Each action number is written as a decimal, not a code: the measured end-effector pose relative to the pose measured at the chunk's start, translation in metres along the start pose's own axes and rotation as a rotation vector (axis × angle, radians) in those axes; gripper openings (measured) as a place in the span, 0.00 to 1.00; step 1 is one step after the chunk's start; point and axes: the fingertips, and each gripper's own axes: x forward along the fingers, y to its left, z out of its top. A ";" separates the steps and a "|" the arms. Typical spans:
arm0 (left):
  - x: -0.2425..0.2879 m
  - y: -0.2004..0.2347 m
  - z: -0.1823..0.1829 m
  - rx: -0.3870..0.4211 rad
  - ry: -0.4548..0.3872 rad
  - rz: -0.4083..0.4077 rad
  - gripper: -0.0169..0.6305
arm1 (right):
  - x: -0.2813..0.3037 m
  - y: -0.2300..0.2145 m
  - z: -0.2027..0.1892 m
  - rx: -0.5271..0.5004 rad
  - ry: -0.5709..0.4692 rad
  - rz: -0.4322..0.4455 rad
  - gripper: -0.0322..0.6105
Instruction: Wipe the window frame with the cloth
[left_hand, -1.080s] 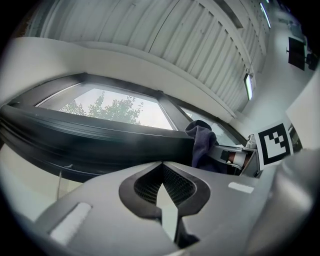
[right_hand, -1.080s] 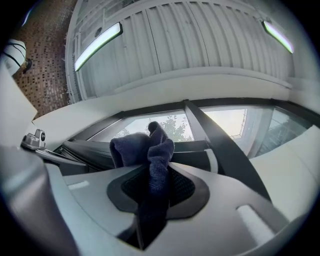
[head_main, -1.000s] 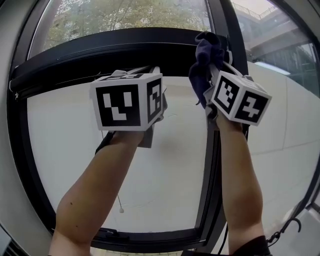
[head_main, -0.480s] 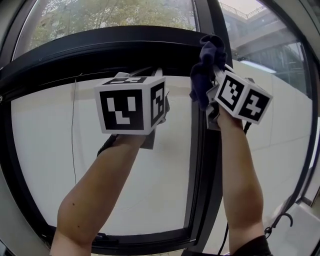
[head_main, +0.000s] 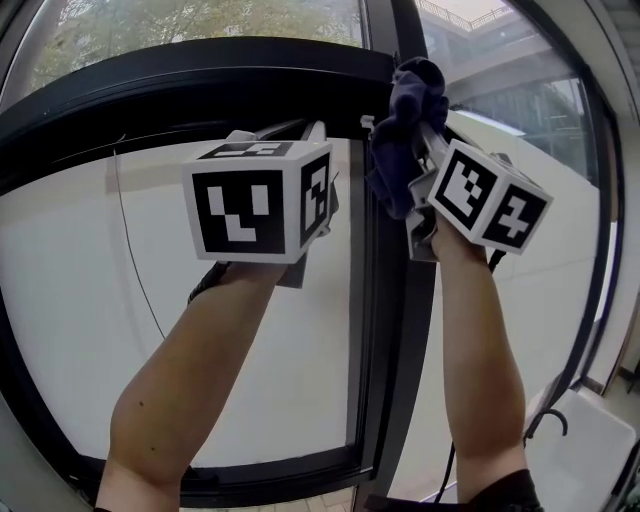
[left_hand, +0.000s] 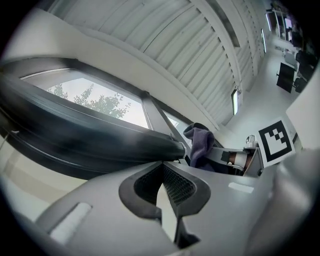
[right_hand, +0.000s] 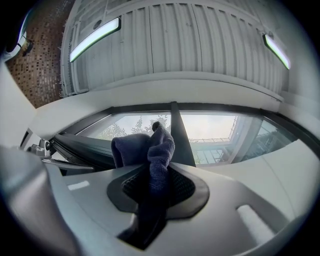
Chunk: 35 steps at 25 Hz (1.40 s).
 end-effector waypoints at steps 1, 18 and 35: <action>0.001 -0.001 0.000 0.001 -0.002 -0.003 0.02 | 0.000 -0.002 -0.001 0.000 0.001 -0.004 0.18; -0.011 -0.001 -0.028 0.004 0.019 -0.052 0.02 | 0.009 0.005 -0.044 -0.129 0.093 -0.014 0.18; -0.040 -0.009 -0.105 -0.167 0.079 -0.007 0.02 | -0.037 0.009 -0.091 -0.103 0.175 -0.010 0.18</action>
